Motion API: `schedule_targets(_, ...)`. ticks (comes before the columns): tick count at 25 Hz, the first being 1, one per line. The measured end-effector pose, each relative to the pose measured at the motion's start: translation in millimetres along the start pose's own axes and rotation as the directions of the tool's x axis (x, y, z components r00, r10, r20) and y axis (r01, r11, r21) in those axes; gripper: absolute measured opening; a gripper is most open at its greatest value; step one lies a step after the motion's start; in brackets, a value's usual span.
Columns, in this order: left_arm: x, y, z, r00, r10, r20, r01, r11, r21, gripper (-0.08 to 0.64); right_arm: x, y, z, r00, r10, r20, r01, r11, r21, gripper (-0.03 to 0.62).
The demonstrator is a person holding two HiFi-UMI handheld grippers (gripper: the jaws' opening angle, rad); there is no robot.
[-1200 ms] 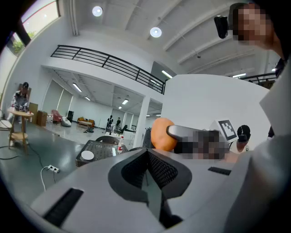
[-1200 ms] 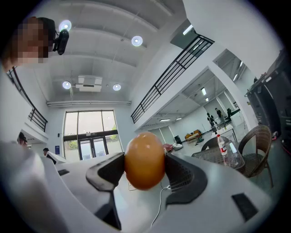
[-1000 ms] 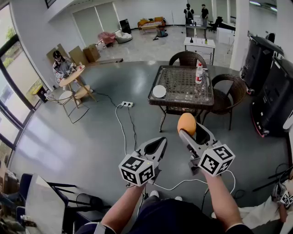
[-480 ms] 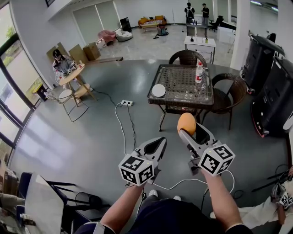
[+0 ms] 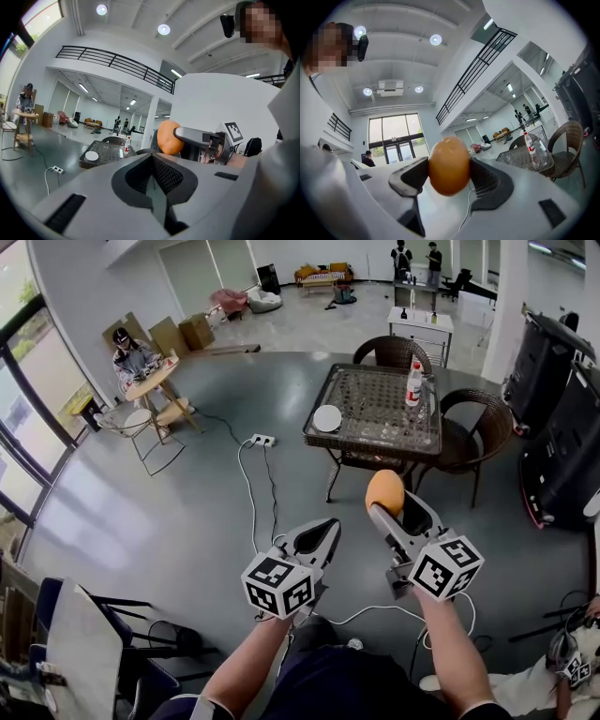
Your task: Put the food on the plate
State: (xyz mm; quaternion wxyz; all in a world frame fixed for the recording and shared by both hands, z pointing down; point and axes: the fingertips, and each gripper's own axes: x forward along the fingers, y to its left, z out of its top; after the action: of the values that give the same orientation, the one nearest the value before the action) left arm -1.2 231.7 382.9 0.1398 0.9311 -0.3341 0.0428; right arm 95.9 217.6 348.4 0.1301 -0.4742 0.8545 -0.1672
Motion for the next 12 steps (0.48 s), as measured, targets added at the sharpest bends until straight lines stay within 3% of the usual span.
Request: schedule_targets(12, 41.0, 42.0, 6.6, 0.999, 0.031, 0.007, -0.031, 0.999, -0.008, 0.009, 42.7, -42.2, 1.3, 1.000, 0.013, -0.012, -0.013, 1.000, 0.010, 0.285)
